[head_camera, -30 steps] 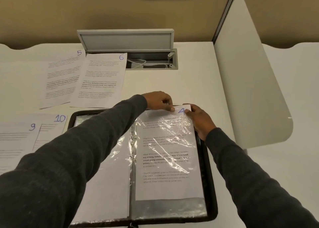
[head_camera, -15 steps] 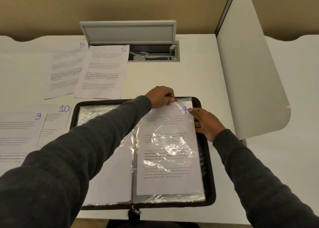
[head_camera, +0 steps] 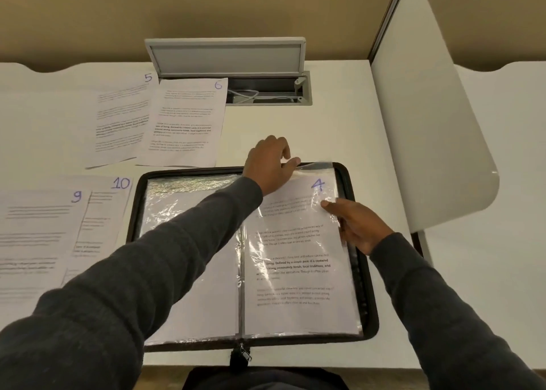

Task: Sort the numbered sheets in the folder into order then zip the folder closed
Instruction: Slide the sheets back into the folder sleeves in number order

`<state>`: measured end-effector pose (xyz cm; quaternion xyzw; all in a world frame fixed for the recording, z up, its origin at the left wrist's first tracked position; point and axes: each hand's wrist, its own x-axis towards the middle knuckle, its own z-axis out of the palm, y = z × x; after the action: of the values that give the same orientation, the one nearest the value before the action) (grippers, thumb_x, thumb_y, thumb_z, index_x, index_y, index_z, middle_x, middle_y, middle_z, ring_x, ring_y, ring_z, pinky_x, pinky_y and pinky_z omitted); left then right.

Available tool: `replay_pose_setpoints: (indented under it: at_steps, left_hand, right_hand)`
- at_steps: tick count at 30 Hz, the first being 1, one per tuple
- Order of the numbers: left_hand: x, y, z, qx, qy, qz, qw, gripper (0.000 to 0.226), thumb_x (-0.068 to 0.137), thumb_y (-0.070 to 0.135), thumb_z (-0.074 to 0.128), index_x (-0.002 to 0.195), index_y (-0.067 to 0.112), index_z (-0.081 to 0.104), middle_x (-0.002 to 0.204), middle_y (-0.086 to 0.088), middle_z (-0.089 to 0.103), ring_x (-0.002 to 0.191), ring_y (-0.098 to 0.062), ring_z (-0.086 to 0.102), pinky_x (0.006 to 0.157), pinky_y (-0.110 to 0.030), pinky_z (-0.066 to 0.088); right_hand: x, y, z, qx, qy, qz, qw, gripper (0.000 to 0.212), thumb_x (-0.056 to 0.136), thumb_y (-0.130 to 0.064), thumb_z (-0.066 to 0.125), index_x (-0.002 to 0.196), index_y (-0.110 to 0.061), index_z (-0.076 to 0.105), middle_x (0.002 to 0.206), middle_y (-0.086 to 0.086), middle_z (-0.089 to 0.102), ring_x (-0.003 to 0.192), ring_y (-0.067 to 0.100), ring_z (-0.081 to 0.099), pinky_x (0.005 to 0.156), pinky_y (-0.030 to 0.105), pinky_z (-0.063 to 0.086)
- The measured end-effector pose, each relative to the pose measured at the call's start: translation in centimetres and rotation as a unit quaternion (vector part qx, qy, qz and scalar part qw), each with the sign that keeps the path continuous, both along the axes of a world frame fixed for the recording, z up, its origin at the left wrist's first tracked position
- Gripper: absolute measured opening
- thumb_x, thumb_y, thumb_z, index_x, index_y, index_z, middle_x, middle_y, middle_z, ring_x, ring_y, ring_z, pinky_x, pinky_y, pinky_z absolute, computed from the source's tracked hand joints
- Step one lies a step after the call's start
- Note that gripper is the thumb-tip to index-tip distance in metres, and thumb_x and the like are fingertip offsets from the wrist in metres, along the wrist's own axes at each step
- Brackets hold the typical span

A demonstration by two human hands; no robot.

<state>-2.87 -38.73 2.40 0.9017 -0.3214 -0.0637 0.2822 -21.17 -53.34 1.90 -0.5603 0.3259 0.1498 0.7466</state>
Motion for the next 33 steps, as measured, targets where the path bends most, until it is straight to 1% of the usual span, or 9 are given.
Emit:
replay_pose_setpoints:
  at_steps: [5, 9, 14, 17, 19, 21, 24, 28, 33]
  left_hand:
    - [-2.1, 5.2, 4.7, -0.039, 0.203, 0.074, 0.976, 0.057, 0.078, 0.073, 0.058, 0.076, 0.018, 0.046, 0.075, -0.001, 0.053, 0.067, -0.014, 0.051, 0.062, -0.029, 0.042]
    - [-2.6, 11.7, 7.2, -0.134, 0.339, 0.122, 0.923, 0.096, 0.063, 0.092, 0.050, 0.095, 0.002, 0.051, 0.090, -0.017, 0.066, 0.075, -0.028, 0.069, 0.064, -0.038, 0.053]
    - [-1.0, 19.6, 6.6, -0.213, 0.375, 0.173, 0.886, 0.023, 0.086, 0.037, 0.071, 0.106, 0.025, 0.070, 0.100, 0.002, 0.075, 0.093, -0.018, 0.071, 0.080, -0.036, 0.059]
    - [1.6, 24.2, 4.0, -0.167, 0.348, 0.239, 0.891, 0.010, 0.082, 0.022, 0.073, 0.092, 0.022, 0.073, 0.092, 0.000, 0.075, 0.086, -0.021, 0.071, 0.080, -0.039, 0.059]
    - [3.2, 26.6, 2.0, -0.120, 0.328, 0.272, 0.897, 0.015, 0.078, 0.027, 0.075, 0.082, 0.014, 0.070, 0.084, -0.005, 0.073, 0.079, -0.024, 0.069, 0.078, -0.045, 0.058]
    - [4.5, 28.1, 0.2, -0.069, 0.304, 0.295, 0.903, 0.028, 0.077, 0.028, 0.077, 0.071, 0.008, 0.059, 0.072, -0.012, 0.062, 0.069, -0.026, 0.060, 0.070, -0.045, 0.054]
    - [5.5, 28.9, -1.8, -0.028, 0.278, 0.296, 0.913, 0.032, 0.078, 0.028, 0.079, 0.075, 0.002, 0.059, 0.075, -0.014, 0.065, 0.069, -0.031, 0.063, 0.071, -0.046, 0.058]
    - [6.3, 29.3, -3.6, 0.012, 0.248, 0.269, 0.930, 0.028, 0.083, 0.030, 0.075, 0.080, 0.005, 0.062, 0.082, -0.010, 0.067, 0.078, -0.026, 0.064, 0.073, -0.035, 0.054]
    - [9.2, 30.4, -3.8, 0.014, 0.196, 0.275, 0.941, 0.025, 0.086, 0.036, 0.069, 0.076, 0.015, 0.061, 0.077, 0.001, 0.063, 0.078, -0.019, 0.060, 0.070, -0.026, 0.044]
  right_hand:
    - [1.8, 3.5, 3.2, 0.075, -0.062, 0.022, 0.995, 0.052, 0.092, -0.059, 0.053, 0.115, -0.017, 0.072, 0.109, 0.012, 0.071, 0.093, 0.025, 0.068, 0.085, 0.041, 0.055]
    - [3.9, 8.3, 4.9, 0.100, -0.104, 0.090, 0.985, 0.077, 0.093, -0.068, 0.041, 0.136, -0.008, 0.057, 0.129, 0.013, 0.067, 0.120, 0.031, 0.063, 0.105, 0.053, 0.043]
    - [6.8, 16.7, 5.5, 0.030, -0.122, 0.167, 0.978, 0.064, 0.087, -0.069, 0.047, 0.130, -0.023, 0.062, 0.129, -0.005, 0.069, 0.126, 0.014, 0.061, 0.110, 0.045, 0.037]
    - [8.2, 20.9, 4.7, -0.106, -0.145, 0.211, 0.961, 0.063, 0.080, -0.074, 0.058, 0.128, -0.034, 0.062, 0.132, -0.016, 0.065, 0.125, 0.005, 0.058, 0.109, 0.037, 0.041]
    - [8.8, 23.0, 3.3, -0.284, -0.169, 0.279, 0.902, 0.066, 0.084, -0.072, 0.059, 0.140, -0.038, 0.051, 0.149, -0.014, 0.050, 0.138, 0.009, 0.045, 0.116, 0.037, 0.036]
    - [9.3, 24.5, 1.0, -0.453, -0.186, 0.363, 0.792, 0.081, 0.087, -0.070, 0.056, 0.155, -0.034, 0.031, 0.166, -0.005, 0.022, 0.154, 0.021, 0.018, 0.124, 0.046, 0.020]
    - [9.8, 26.3, -2.4, -0.551, -0.145, 0.449, 0.688, 0.094, 0.089, -0.075, 0.046, 0.161, -0.033, 0.002, 0.169, -0.001, -0.015, 0.155, 0.031, -0.014, 0.123, 0.059, -0.001]
    - [10.0, 27.5, -4.7, -0.588, -0.101, 0.481, 0.642, 0.097, 0.088, -0.078, 0.040, 0.160, -0.033, -0.006, 0.165, 0.002, -0.025, 0.152, 0.037, -0.022, 0.119, 0.065, -0.005]
    - [10.6, 28.2, -5.2, -0.598, -0.089, 0.459, 0.652, 0.097, 0.087, -0.076, 0.046, 0.160, -0.034, 0.000, 0.167, 0.002, -0.020, 0.152, 0.038, -0.019, 0.120, 0.061, -0.009]
